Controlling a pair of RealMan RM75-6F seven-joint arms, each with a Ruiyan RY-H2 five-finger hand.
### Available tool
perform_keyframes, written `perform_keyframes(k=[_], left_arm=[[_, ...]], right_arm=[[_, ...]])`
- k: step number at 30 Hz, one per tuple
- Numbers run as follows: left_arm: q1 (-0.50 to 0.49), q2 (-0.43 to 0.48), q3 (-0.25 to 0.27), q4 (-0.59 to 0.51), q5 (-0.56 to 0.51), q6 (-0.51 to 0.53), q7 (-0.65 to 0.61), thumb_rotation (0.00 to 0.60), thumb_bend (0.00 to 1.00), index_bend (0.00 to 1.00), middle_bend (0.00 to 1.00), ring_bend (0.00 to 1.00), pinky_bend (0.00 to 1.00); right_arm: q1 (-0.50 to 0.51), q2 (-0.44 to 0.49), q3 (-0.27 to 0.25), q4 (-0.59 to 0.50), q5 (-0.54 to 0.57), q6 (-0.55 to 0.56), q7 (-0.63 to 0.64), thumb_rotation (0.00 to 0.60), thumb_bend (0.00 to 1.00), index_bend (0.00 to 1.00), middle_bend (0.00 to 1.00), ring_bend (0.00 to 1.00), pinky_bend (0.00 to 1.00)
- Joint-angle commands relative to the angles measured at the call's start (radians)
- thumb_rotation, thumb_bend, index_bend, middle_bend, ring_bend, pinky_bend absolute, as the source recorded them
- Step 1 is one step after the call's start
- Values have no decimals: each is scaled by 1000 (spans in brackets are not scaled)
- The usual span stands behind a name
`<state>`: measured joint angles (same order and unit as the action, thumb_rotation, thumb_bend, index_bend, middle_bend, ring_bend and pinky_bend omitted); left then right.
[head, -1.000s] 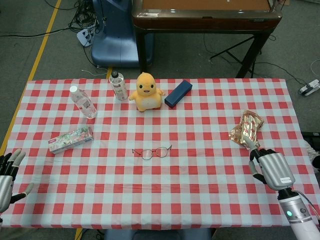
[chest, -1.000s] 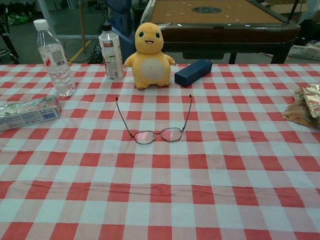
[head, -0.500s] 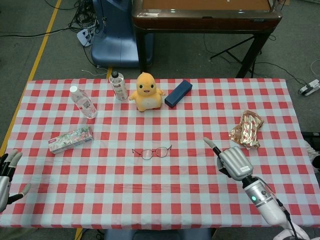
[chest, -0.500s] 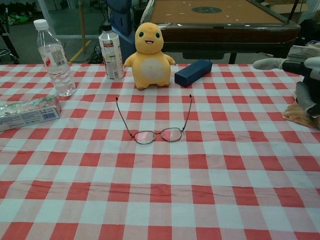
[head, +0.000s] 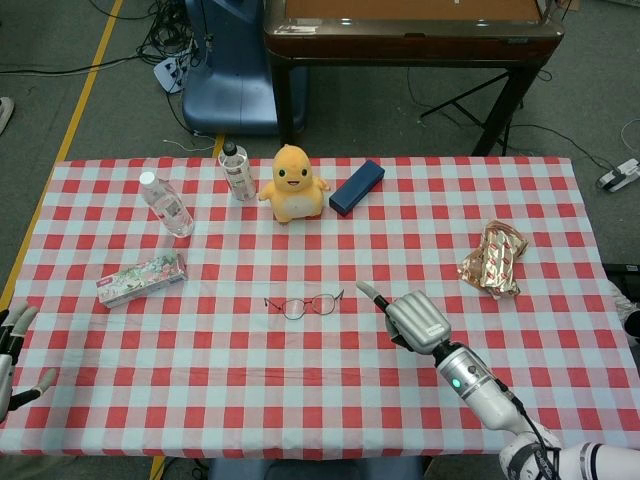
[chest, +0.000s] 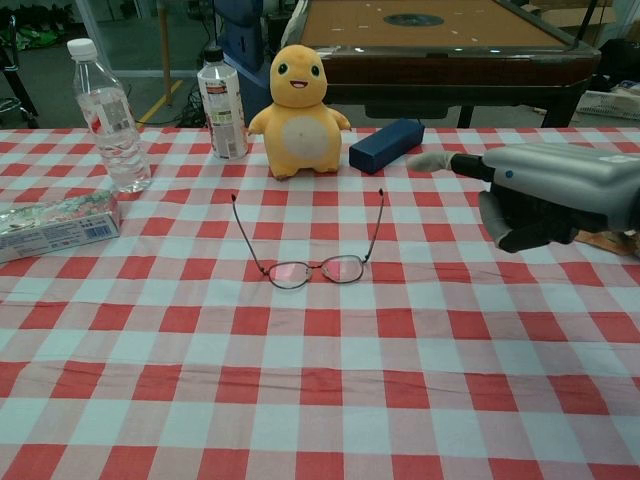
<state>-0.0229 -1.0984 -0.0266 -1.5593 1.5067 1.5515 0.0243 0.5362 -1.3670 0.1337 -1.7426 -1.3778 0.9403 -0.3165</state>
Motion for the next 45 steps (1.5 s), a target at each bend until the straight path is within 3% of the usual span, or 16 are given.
perform_keyframes(k=[1,35,45], left_arm=[[2,-1,0,5,-3,-1,-3,600,260,0,0,19,0],[19,-6,-2,49,-22,-2,-44,600,260,0,0,19,0],[24,-6,-2,54,-26,-4,-48,600,260,0,0,19,0]], right_arm=[[18,-20,1,6,18,-15,-16,600,1000,0,1000,1000,1000],[208,-257,-11,171,222,-156,-105,600,1000,0,1000,1000,1000],[233,-283,-63,193,242,-180,-131,600,1000,0,1000,1000,1000]])
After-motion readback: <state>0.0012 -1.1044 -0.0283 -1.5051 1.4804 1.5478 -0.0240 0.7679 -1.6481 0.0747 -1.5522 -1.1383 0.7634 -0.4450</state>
